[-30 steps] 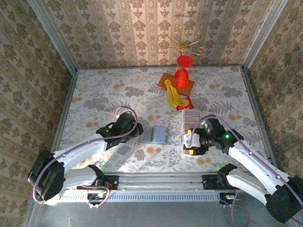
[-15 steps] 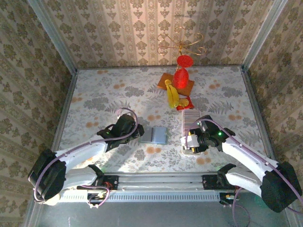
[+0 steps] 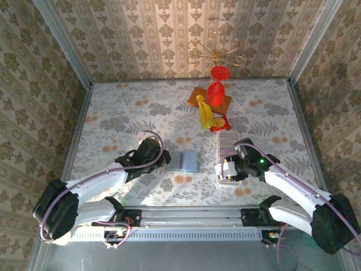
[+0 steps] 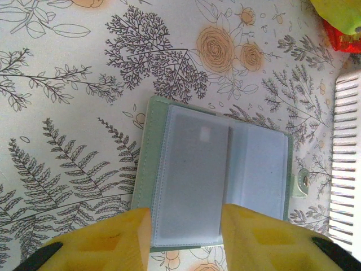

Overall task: Put the credit cards into the card holder
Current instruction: Pick up the credit card from the storage box.

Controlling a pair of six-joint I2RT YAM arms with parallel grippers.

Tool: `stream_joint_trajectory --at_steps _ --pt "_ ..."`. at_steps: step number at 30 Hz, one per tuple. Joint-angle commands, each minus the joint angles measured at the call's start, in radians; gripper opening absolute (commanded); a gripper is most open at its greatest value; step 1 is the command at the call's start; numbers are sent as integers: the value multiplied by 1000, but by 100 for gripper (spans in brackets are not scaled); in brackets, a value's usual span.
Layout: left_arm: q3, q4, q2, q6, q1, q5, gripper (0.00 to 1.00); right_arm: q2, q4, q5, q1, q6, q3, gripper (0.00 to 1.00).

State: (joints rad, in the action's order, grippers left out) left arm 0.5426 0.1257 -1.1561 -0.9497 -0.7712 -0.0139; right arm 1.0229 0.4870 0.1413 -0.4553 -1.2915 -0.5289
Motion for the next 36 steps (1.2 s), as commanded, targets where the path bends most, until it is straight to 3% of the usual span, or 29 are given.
stream_joint_trajectory --at_steps 1,13,29,36 --pt "-11 -4 24 -20 3 17 35 -19 -19 -52 4 -20 6 46" --pt "-38 0 53 -55 3 14 35 -72 34 -49 0 -32 -11 24" --pt "-46 1 58 -62 1 21 34 -129 78 -62 -5 -11 -39 11" --pt "-37 32 60 -57 5 12 36 -196 236 50 -11 42 -112 2"
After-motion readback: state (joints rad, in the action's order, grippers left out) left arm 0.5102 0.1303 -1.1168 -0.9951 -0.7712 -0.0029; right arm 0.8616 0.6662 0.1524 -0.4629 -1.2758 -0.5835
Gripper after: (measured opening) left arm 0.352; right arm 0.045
